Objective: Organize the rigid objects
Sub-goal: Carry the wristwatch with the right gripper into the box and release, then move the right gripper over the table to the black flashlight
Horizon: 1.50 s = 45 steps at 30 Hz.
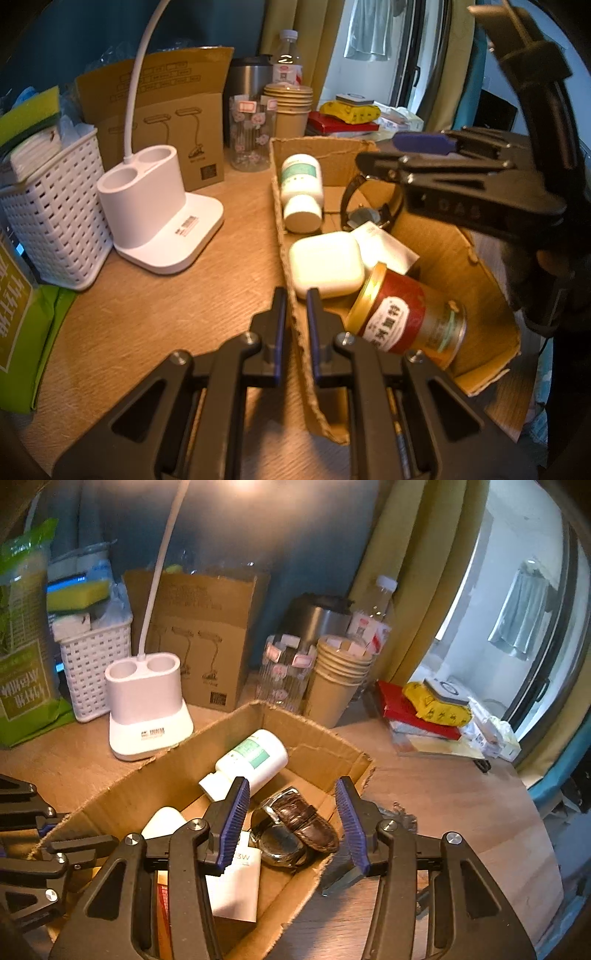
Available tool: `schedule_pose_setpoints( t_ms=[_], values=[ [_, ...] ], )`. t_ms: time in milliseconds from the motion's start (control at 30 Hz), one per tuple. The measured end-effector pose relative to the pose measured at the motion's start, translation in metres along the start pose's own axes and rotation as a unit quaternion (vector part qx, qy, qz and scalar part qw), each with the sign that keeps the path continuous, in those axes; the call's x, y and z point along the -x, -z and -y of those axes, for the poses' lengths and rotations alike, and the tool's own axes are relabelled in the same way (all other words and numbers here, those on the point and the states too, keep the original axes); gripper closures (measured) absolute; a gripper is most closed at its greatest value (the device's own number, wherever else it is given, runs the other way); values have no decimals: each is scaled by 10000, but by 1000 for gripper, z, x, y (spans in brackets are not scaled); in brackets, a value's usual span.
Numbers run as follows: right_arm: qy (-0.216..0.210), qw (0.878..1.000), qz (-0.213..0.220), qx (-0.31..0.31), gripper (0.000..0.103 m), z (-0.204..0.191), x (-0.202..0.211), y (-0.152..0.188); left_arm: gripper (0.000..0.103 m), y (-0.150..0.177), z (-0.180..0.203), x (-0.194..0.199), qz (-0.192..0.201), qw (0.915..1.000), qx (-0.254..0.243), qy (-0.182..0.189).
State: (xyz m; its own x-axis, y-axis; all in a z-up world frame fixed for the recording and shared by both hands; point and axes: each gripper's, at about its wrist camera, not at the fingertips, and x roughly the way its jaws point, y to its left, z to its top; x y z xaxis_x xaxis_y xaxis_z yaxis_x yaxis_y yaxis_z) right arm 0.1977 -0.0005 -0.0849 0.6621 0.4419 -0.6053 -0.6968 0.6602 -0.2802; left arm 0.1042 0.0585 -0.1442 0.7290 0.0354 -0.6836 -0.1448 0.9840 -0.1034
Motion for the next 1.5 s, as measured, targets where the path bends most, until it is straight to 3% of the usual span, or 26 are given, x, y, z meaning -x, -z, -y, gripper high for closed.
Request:
schedule_pose_setpoints(
  t_ms=[233,833,1500],
  values=[
    [-1,9997,130,-217,38,14,11,0,91,0,0,0,0,10000,0,-1],
    [335,9956,334,-805,38,58,43,19,91,0,-2,-1,10,10000,0,-23],
    [830,9873,244,-1333,37,112,49,42,91,0,-1,-1,11,10000,-2,-24]
  ],
)
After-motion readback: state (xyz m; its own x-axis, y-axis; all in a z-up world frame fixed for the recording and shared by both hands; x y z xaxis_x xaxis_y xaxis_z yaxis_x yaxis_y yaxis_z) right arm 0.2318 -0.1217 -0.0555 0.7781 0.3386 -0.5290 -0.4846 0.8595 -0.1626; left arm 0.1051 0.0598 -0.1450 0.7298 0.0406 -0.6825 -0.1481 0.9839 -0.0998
